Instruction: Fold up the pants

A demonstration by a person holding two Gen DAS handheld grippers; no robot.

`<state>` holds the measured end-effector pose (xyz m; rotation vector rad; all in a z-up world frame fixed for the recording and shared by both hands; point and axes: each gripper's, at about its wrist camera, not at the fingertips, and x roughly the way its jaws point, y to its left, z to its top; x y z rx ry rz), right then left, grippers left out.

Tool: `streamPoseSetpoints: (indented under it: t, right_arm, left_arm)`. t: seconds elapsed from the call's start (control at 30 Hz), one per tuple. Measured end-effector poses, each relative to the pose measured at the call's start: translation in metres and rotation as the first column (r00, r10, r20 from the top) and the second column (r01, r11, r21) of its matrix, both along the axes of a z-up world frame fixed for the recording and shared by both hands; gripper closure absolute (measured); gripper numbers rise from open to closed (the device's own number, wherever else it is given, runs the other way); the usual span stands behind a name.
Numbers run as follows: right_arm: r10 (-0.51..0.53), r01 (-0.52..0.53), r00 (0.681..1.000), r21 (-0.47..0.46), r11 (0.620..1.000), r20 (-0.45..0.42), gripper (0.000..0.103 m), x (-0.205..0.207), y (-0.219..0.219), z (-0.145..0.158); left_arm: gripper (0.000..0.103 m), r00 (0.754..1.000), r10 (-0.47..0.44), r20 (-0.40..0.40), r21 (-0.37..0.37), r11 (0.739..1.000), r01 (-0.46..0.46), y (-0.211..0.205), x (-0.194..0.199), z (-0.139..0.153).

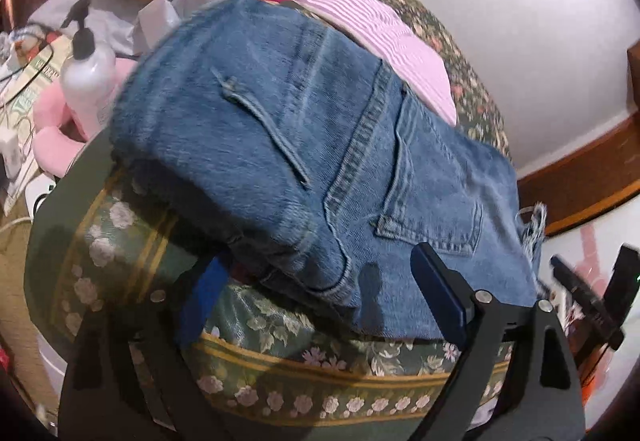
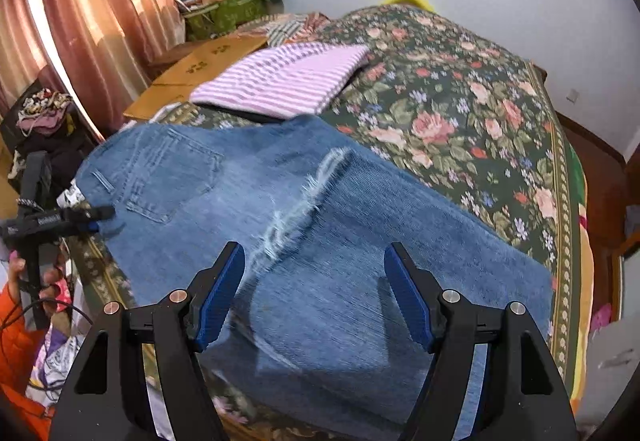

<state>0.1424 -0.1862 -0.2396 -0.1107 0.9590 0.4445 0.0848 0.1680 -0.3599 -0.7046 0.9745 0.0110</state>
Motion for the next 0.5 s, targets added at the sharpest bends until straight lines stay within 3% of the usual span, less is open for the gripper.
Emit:
streamPoseSetpoints:
  t: [0.07, 0.17, 0.27, 0.37, 0.5]
  right_arm:
    - [-0.004, 0.004, 1.0, -0.006, 1.0, -0.015, 0.034, 0.002, -0.002, -0.004]
    - [-0.011, 0.011, 1.0, -0.002, 1.0, -0.029, 0.034, 0.005, -0.006, -0.007]
    - [-0.012, 0.012, 0.999, 0.011, 1.0, -0.037, 0.034, 0.007, -0.008, -0.011]
    - [-0.011, 0.012, 0.999, 0.013, 1.0, -0.052, 0.034, 0.012, -0.007, -0.016]
    - [-0.003, 0.004, 0.998, 0.015, 1.0, -0.069, 0.034, 0.014, -0.006, -0.023]
  left_arm:
    - [0.019, 1.0, 0.021, -0.006, -0.024, 0.999, -0.022, 0.006, -0.002, 0.001]
    - [0.02, 0.999, 0.036, 0.003, -0.055, 0.998, -0.035, 0.013, -0.009, 0.003]
    - [0.019, 1.0, 0.029, -0.008, -0.028, 0.999, -0.03, 0.009, -0.005, 0.001]
    - [0.003, 0.999, 0.035, -0.006, -0.038, 0.999, -0.035, 0.003, 0.006, 0.0]
    - [0.001, 0.999, 0.043, -0.031, -0.01, 0.999, -0.044, -0.004, 0.014, -0.003]
